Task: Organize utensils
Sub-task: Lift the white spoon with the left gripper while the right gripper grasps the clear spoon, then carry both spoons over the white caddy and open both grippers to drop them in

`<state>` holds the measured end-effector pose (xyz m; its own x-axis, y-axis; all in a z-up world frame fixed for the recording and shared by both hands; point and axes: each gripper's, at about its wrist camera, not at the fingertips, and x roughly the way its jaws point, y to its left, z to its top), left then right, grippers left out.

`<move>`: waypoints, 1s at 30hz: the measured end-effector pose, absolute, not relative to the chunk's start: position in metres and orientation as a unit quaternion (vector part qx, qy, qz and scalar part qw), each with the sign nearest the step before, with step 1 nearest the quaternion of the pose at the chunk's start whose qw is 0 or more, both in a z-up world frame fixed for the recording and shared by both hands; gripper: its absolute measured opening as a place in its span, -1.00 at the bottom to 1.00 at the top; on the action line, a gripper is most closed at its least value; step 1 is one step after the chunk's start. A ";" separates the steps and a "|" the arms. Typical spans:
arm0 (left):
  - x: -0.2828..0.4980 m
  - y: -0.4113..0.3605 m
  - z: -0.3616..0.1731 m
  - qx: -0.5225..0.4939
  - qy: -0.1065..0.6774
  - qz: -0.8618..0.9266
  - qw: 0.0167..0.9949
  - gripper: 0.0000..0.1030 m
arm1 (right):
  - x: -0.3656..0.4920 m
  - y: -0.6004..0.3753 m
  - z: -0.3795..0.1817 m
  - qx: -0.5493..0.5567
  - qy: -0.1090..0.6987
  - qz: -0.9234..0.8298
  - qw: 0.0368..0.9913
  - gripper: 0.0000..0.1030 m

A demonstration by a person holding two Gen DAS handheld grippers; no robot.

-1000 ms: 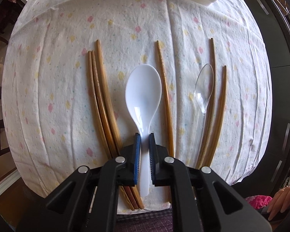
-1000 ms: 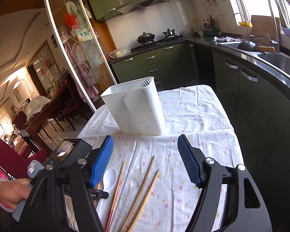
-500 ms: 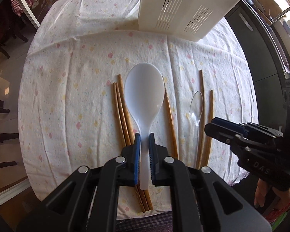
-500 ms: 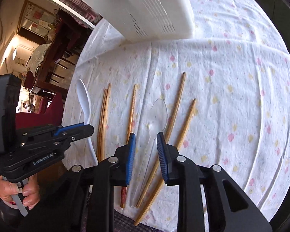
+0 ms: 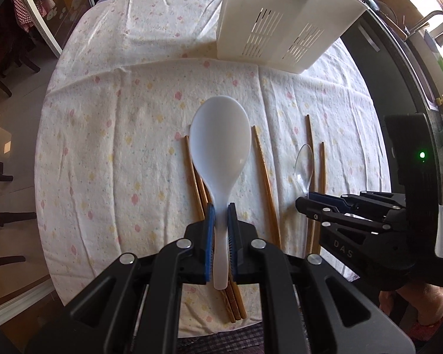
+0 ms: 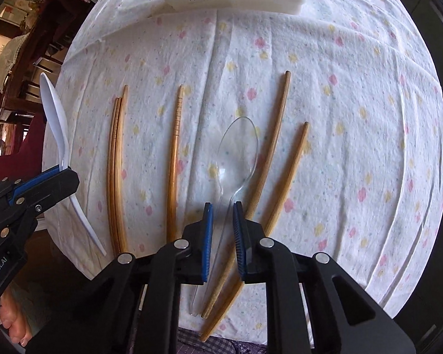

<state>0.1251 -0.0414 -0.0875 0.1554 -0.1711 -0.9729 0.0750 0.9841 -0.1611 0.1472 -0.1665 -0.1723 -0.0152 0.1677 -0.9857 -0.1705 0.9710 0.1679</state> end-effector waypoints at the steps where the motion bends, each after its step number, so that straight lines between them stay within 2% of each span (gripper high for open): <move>1: 0.125 -0.042 -0.086 -0.035 0.641 -0.081 0.762 -0.83 | 0.148 -0.160 -0.172 -0.014 0.701 0.115 0.703 -0.74; 6: 0.127 -0.039 -0.074 -0.033 0.619 -0.085 0.780 -0.83 | 0.145 -0.141 -0.169 -0.040 0.681 0.101 0.725 -0.79; 17: 0.151 -0.033 -0.012 -0.044 0.525 -0.102 0.844 -0.83 | 0.126 -0.176 -0.108 0.140 0.553 0.200 0.797 -0.82; 25: 0.194 -0.054 0.074 -0.064 0.389 -0.139 0.908 -0.83 | 0.104 -0.215 -0.055 0.190 0.452 0.222 0.843 -0.82; 30: 0.219 -0.072 0.097 -0.051 0.290 -0.153 0.943 -0.83 | 0.093 -0.256 -0.032 0.205 0.418 0.223 0.857 -0.82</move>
